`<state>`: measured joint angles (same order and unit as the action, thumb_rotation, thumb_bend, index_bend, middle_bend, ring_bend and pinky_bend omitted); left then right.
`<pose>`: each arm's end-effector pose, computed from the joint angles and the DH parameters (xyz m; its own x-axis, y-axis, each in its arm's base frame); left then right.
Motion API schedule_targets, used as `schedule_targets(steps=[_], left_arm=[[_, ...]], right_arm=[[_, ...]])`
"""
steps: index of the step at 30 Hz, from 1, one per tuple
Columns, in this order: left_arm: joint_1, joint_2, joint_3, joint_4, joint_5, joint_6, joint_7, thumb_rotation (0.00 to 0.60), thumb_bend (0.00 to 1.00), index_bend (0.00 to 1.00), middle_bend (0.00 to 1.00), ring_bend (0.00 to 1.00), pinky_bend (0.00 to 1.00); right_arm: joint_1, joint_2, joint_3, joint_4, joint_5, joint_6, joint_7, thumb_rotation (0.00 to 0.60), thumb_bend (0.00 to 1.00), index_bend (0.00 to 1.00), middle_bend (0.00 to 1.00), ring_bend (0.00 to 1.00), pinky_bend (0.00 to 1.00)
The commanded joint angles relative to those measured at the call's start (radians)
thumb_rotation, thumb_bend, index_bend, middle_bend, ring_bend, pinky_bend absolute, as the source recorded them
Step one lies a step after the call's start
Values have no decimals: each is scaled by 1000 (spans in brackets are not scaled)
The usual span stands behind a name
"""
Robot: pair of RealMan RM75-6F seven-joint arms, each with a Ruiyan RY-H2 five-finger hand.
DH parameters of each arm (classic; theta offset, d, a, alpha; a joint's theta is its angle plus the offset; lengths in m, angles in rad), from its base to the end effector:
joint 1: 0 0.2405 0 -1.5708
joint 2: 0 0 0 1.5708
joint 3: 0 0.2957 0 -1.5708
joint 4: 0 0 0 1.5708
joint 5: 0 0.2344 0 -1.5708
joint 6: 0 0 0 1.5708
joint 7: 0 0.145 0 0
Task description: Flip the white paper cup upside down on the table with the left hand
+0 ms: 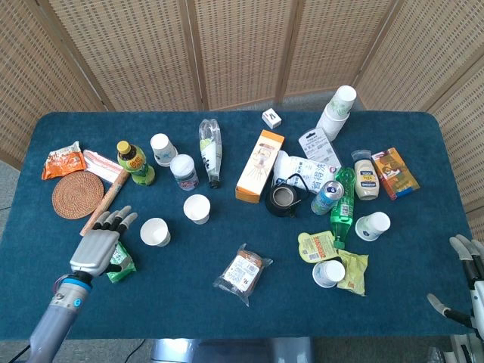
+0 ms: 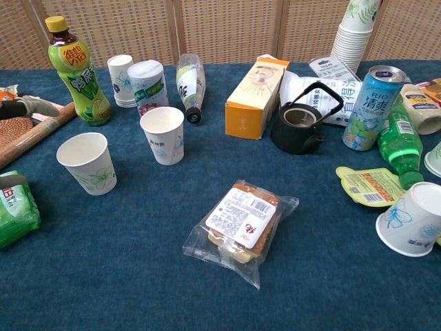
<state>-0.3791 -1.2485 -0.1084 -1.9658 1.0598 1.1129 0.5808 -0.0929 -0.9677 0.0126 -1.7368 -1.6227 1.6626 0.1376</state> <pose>-0.2415 0.2525 0.0451 0.4278 0.3677 0.8257 0.9030 -0.1337 -0.4083 -0.3415 -0.1157 0.2062 0.2962 0.0684 0.9527 -0.9551 0.0210 0.2954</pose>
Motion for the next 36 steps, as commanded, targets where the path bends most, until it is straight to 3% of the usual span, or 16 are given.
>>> schedule_targets(steps=[1,13,24,30,36], left_arm=[[-71,-69,-19,-10,-111,11,126,600,355,29,0,0,30],[-174,-164,-24,12,-266,76,263,600,354,50,12,9,169],[-212,-206,-8,48,-306,128,288,600,354,118,320,288,364],[-222,-211,-6,56,-300,138,268,600,355,166,412,360,394],[-217,-202,-1,55,-254,134,202,600,355,189,435,370,397]], right_arm=[[0,1,1,2,2,0,7,600,77,0,0,0,0],[-1,6,0,6,1,4,27,600,77,0,0,0,0],[3,6,3,11,9,-3,40,600,77,0,0,0,0],[3,3,4,12,11,-1,41,600,78,0,0,0,0],[5,0,4,13,10,-5,34,600,80,0,0,0,0]])
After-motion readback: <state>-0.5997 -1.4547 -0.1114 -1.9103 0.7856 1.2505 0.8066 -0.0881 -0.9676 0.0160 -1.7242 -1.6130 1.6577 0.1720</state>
